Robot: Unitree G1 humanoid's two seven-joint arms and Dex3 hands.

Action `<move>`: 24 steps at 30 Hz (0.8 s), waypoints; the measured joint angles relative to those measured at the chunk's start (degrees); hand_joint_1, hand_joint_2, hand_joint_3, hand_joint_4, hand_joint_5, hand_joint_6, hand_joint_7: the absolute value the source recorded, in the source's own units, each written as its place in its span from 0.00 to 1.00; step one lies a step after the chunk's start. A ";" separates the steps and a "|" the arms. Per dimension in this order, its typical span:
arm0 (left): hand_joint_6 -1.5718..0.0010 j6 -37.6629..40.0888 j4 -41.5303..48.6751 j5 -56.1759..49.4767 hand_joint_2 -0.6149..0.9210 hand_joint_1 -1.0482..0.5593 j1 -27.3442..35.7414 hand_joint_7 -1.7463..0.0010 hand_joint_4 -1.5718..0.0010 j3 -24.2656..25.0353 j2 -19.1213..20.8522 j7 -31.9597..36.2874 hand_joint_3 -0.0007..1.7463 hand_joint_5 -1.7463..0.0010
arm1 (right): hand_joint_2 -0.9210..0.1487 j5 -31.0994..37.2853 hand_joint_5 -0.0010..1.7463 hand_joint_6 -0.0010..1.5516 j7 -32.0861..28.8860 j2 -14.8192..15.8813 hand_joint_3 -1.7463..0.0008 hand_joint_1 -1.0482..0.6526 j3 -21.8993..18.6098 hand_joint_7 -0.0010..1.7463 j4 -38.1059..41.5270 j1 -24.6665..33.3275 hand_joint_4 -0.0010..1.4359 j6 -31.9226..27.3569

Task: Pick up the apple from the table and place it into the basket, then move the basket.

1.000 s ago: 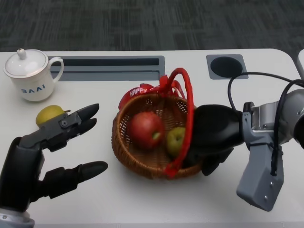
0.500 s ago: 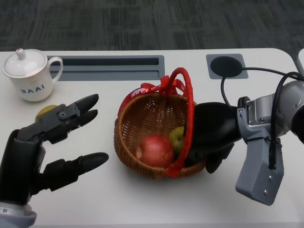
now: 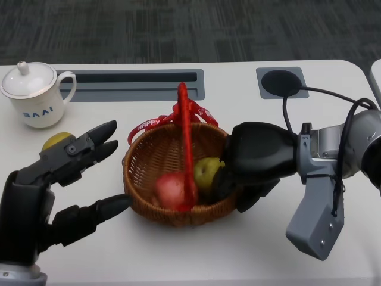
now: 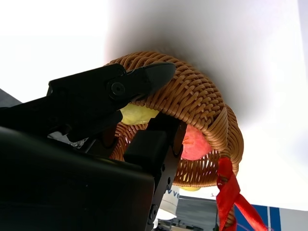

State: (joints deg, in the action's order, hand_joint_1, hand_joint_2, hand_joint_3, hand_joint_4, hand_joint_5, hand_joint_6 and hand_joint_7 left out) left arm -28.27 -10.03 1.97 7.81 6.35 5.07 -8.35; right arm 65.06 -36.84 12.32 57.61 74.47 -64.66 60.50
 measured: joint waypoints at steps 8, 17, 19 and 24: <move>0.55 -1.32 -0.95 -0.75 0.92 0.33 1.83 1.00 0.49 -0.03 -0.89 0.31 0.00 1.00 | 0.00 -9.85 0.12 0.62 20.79 -2.41 0.87 0.37 -8.94 0.00 3.78 0.37 0.80 -9.18; 0.54 -4.94 -3.75 -1.56 0.92 0.35 7.86 0.99 0.48 -0.66 -3.12 1.13 0.00 0.99 | 0.00 -11.06 0.07 0.61 26.87 -2.70 0.87 0.37 -10.36 0.00 4.12 1.02 0.81 -20.69; 0.54 -6.28 -4.31 -2.12 0.92 0.35 9.76 1.00 0.48 -0.85 -3.64 1.20 0.00 0.99 | 0.00 -10.94 0.05 0.61 27.01 -2.90 0.87 0.36 -10.22 0.00 4.20 1.11 0.80 -23.33; 0.53 -10.49 -5.20 -3.00 0.92 0.36 13.92 0.99 0.46 -1.28 -4.86 1.94 0.00 0.99 | 0.00 -11.19 0.03 0.62 29.13 -3.76 0.88 0.37 -10.97 0.01 4.94 1.08 0.78 -31.73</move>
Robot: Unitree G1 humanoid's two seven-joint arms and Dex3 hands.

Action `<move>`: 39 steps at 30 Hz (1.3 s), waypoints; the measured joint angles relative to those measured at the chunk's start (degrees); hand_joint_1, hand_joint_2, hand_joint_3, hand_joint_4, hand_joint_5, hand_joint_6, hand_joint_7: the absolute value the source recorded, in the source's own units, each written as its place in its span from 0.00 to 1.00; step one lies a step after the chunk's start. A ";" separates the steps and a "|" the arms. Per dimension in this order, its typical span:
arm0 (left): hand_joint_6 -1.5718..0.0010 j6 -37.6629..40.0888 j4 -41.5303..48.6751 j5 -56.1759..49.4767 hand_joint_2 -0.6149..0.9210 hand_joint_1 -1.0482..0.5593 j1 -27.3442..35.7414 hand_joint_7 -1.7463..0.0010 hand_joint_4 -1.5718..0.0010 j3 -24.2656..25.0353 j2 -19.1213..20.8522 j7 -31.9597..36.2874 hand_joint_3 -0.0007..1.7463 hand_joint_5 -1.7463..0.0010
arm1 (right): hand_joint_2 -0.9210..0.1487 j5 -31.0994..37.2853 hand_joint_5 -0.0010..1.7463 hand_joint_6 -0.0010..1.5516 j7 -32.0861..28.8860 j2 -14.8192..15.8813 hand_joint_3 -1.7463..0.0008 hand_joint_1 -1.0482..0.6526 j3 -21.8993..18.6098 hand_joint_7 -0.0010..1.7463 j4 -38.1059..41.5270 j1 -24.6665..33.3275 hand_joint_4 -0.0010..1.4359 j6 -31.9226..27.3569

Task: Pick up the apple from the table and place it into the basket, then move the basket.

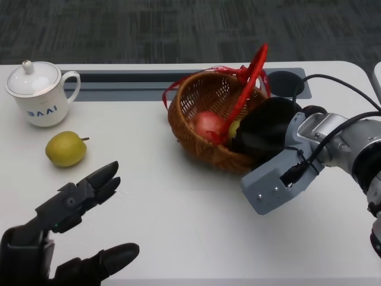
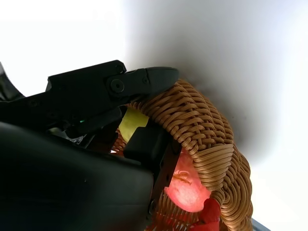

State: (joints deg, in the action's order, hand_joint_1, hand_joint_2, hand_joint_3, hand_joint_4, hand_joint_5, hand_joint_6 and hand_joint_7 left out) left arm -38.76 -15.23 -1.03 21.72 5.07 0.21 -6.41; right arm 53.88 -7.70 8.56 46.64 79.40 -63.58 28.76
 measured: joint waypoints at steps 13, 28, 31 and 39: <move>0.50 -6.59 -4.57 -3.72 0.92 0.34 10.27 0.99 0.42 -3.68 -3.21 1.36 0.00 0.98 | 0.00 -4.78 0.02 0.65 3.54 -0.69 0.94 0.38 -9.86 0.01 1.31 -1.64 0.80 -18.96; 0.48 -10.19 -8.85 -6.83 0.90 0.33 21.84 0.99 0.42 -5.52 -4.18 3.25 0.00 0.99 | 0.09 -8.07 0.00 0.37 5.48 -1.03 1.00 0.26 -16.26 0.00 1.46 -1.56 0.42 -22.30; 0.49 -9.47 -9.10 -6.75 0.90 0.33 20.44 1.00 0.43 -5.13 -3.44 3.26 0.00 1.00 | 0.12 -8.37 0.00 0.22 6.25 -1.01 1.00 0.15 -17.06 0.00 1.46 -1.13 0.20 -22.05; 0.48 -7.36 -8.68 -5.87 0.90 0.31 15.03 1.00 0.42 -3.23 -1.19 3.27 0.00 0.99 | 0.07 -8.39 0.01 0.11 4.43 -0.85 1.00 0.02 -17.55 0.01 1.45 1.24 0.09 -16.77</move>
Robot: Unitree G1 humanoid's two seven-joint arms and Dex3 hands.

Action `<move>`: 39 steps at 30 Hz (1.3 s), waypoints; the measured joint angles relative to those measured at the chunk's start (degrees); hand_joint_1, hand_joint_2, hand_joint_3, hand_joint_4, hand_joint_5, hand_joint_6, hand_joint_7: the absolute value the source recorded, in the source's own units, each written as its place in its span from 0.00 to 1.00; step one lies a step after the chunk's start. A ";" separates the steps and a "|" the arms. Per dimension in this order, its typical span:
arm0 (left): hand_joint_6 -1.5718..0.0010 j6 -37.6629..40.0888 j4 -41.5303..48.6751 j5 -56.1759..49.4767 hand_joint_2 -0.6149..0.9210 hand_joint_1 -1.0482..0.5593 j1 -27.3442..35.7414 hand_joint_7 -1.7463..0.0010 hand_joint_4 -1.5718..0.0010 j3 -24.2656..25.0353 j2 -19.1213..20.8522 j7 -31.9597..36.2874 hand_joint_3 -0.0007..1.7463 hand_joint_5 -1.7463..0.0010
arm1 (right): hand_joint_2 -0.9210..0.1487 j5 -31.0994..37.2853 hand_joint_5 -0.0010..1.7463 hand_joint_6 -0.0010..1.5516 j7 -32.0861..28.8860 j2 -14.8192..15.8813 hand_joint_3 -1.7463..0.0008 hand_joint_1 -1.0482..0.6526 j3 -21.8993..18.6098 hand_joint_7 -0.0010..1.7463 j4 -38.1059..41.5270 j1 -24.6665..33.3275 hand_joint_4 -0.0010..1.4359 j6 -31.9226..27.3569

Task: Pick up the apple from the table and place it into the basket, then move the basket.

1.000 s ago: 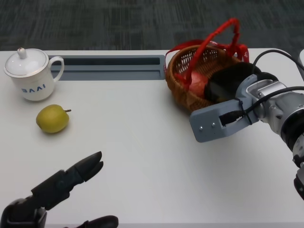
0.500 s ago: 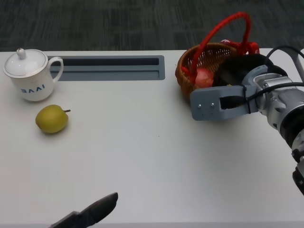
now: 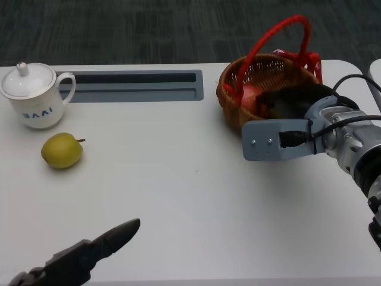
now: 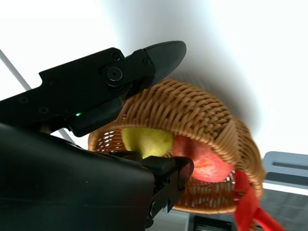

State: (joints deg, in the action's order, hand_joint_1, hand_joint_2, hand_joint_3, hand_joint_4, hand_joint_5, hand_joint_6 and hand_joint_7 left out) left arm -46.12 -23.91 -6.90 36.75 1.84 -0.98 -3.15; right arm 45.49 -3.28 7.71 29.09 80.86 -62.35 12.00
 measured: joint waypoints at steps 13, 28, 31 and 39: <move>0.48 1.00 3.24 1.63 0.87 0.32 -7.21 1.00 0.41 0.96 1.14 0.00 0.00 0.99 | 0.15 -5.23 0.01 0.18 1.60 2.99 1.00 0.18 -5.61 0.01 -0.46 0.01 0.19 7.28; 0.47 2.32 4.01 5.69 0.88 0.32 -11.62 1.00 0.40 1.76 4.95 -0.44 0.00 0.99 | 0.06 -6.96 0.01 0.18 2.49 9.02 1.00 0.11 -6.25 0.00 -2.02 0.55 0.20 10.45; 0.48 2.50 4.71 5.96 0.88 0.32 -12.68 1.00 0.41 2.15 5.37 -0.54 0.00 0.99 | 0.09 -8.86 0.02 0.23 0.73 10.12 1.00 0.15 -7.49 0.02 -3.35 2.58 0.26 14.70; 0.48 2.37 6.95 8.13 0.87 0.35 -14.23 1.00 0.41 3.08 6.71 -1.69 0.00 0.99 | 0.09 -17.71 0.02 0.38 -9.64 11.05 0.99 0.30 -14.67 0.01 -8.86 16.64 0.42 40.98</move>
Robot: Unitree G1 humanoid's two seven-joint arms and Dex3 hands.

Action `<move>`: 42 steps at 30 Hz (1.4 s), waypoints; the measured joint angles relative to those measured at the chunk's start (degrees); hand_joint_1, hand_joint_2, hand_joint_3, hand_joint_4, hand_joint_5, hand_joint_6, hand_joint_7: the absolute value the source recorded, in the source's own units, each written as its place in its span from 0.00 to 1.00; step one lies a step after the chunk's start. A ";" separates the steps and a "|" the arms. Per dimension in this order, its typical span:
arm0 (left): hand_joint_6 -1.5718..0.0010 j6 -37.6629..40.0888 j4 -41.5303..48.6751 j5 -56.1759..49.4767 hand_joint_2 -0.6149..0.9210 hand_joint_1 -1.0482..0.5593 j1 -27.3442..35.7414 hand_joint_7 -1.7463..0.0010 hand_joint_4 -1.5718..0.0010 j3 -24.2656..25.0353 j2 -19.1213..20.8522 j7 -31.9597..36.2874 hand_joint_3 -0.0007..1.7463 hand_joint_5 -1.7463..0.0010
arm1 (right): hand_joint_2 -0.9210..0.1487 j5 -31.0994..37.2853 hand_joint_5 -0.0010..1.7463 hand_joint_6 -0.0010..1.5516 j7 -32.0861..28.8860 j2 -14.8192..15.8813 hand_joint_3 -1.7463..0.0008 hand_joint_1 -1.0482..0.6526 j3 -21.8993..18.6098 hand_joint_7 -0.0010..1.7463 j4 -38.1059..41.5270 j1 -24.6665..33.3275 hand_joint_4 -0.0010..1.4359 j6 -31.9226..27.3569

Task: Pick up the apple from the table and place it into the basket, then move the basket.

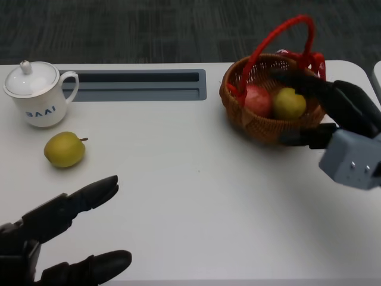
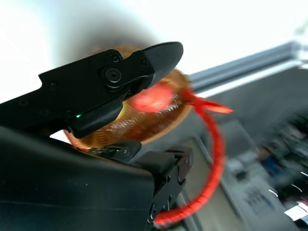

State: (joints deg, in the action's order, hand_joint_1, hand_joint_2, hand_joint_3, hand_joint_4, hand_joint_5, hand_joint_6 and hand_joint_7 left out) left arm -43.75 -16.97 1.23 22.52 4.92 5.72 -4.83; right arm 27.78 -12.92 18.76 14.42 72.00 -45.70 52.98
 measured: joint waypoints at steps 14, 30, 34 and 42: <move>0.47 -0.87 3.37 2.03 0.88 0.36 -1.68 1.00 0.40 0.89 1.74 -2.15 0.00 0.99 | 0.06 -14.46 0.00 0.38 12.41 -5.22 1.00 0.29 -0.17 0.00 -9.25 18.77 0.45 24.78; 0.46 -2.03 4.80 2.06 0.85 0.38 -3.29 0.99 0.39 1.55 2.95 -3.61 0.00 0.99 | 0.08 -24.00 0.00 0.37 34.04 -15.32 1.00 0.29 1.52 0.00 -6.48 20.00 0.42 20.67; 0.45 -2.11 4.83 2.06 0.85 0.39 -3.32 0.99 0.39 1.72 3.04 -3.69 0.00 0.99 | 0.07 -23.73 0.00 0.36 34.80 -16.26 1.00 0.29 0.43 0.00 -5.72 19.30 0.42 20.10; 0.45 -2.47 5.48 1.31 0.86 0.39 -3.35 0.99 0.38 2.18 3.03 -3.69 0.00 0.99 | 0.07 -23.37 0.00 0.36 35.85 -16.97 1.00 0.29 -1.41 0.00 -5.58 18.20 0.42 20.08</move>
State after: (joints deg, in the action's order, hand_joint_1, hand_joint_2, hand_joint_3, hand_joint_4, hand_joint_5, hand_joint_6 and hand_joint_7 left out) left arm -46.22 -11.49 2.55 19.17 7.10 8.75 -8.52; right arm 4.41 22.93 1.79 13.01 66.42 -27.50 73.05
